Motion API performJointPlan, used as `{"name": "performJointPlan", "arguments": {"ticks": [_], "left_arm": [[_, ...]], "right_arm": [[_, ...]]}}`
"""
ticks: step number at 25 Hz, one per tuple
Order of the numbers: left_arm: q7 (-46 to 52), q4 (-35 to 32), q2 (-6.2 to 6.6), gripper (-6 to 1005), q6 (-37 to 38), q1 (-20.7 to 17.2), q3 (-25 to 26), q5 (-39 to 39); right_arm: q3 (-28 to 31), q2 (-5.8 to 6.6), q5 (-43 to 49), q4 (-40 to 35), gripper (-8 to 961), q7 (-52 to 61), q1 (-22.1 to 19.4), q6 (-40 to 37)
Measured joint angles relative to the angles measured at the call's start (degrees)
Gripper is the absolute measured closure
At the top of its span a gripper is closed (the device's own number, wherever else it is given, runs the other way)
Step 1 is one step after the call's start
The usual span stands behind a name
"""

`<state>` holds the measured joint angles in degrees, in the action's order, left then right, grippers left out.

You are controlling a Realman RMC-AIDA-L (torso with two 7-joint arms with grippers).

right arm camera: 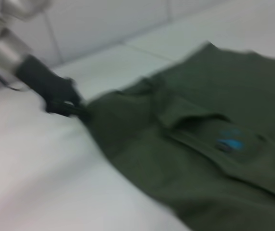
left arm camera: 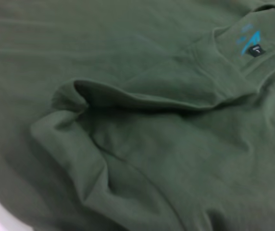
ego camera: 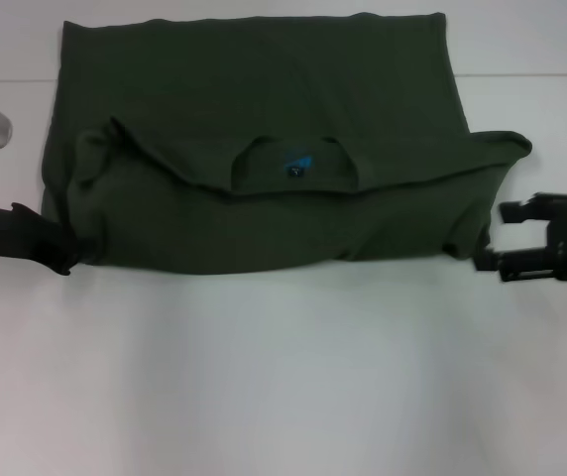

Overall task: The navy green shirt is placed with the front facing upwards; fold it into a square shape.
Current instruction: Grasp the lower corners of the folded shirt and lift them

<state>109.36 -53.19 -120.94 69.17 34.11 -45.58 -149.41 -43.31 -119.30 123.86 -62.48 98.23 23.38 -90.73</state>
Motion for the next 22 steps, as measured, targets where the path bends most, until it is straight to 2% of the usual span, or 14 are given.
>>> {"name": "performJointPlan", "arguments": {"ticks": [5,8,12,22], "left_arm": [[0.0,0.0,0.00,966,1.9,1.0,0.3,0.0],[0.0,0.1,0.00,966,2.0,1.2,0.3,0.0],[0.2,0.2,-0.06,967,2.0,1.5,0.0,0.0],[0.7,0.4,-0.08,967,2.1,1.9,-0.2,-0.5]], "right_arm": [[-0.5,0.04,10.0,-5.5,27,11.7,2.3,1.7],[-0.6,0.60,14.4,-5.9,34,16.1,4.5,1.5],[-0.3,1.12,17.8,-4.0,43,18.6,7.1,2.0],[-1.0,1.20,20.6,5.9,66,18.4,10.8,8.9]]}}
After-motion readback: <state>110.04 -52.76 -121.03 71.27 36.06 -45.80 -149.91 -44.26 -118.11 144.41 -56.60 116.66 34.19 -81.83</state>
